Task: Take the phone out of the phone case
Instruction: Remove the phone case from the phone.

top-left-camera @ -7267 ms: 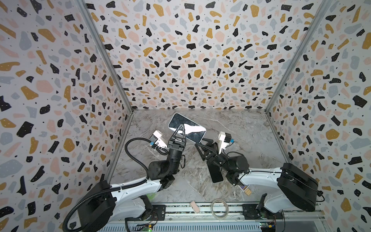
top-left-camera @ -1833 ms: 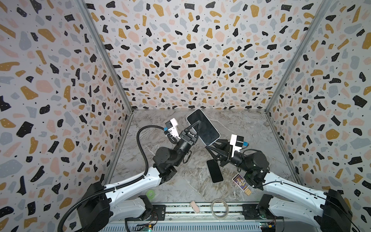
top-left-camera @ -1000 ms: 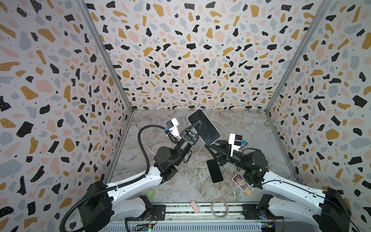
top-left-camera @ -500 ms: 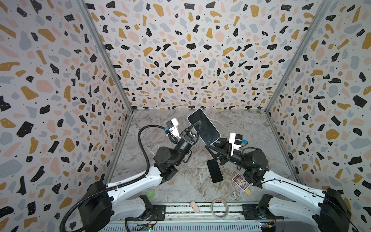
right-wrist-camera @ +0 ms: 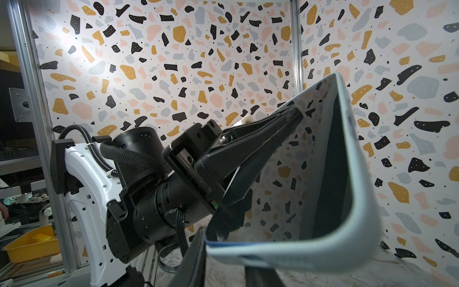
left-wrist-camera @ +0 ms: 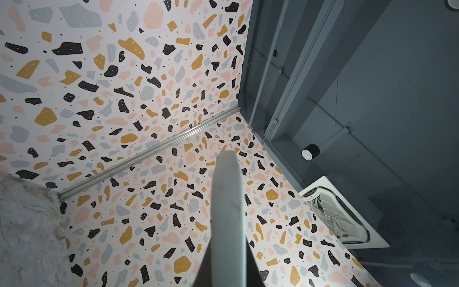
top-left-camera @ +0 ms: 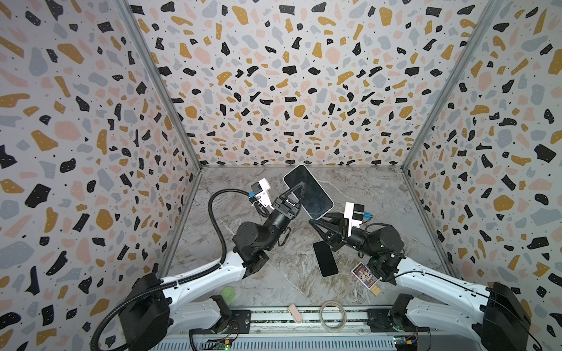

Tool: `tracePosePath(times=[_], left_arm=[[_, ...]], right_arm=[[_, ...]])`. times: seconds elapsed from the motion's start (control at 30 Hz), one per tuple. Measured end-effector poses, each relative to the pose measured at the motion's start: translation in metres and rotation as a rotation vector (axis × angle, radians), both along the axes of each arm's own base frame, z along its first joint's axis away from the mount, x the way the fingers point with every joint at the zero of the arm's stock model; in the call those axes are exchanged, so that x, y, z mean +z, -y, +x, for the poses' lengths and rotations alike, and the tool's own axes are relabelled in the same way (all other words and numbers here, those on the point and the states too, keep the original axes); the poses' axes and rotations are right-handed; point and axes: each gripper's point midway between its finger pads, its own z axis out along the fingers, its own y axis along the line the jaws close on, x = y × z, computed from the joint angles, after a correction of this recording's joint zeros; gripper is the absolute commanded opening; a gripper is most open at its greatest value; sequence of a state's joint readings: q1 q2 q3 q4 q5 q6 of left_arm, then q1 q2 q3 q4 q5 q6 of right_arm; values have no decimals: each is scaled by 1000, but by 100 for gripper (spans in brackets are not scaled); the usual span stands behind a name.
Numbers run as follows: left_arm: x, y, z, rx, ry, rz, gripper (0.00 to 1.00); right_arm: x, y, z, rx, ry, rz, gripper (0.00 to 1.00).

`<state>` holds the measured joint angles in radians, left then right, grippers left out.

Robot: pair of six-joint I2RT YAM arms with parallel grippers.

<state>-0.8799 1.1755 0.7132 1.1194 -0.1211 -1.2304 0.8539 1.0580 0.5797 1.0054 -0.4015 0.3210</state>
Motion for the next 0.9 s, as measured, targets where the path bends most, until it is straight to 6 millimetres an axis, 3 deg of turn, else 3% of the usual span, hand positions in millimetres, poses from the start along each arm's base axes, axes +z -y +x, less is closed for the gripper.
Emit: tracePosePath(times=[0.43,0.9], left_arm=[[2,0,-1,-7,10,-5,0],[-3,5,2,-21,14,16,0]], right_arm=[[-1,-1,-3,19,-1,-5,5],[-10,6,9,63,-26,-33,3]])
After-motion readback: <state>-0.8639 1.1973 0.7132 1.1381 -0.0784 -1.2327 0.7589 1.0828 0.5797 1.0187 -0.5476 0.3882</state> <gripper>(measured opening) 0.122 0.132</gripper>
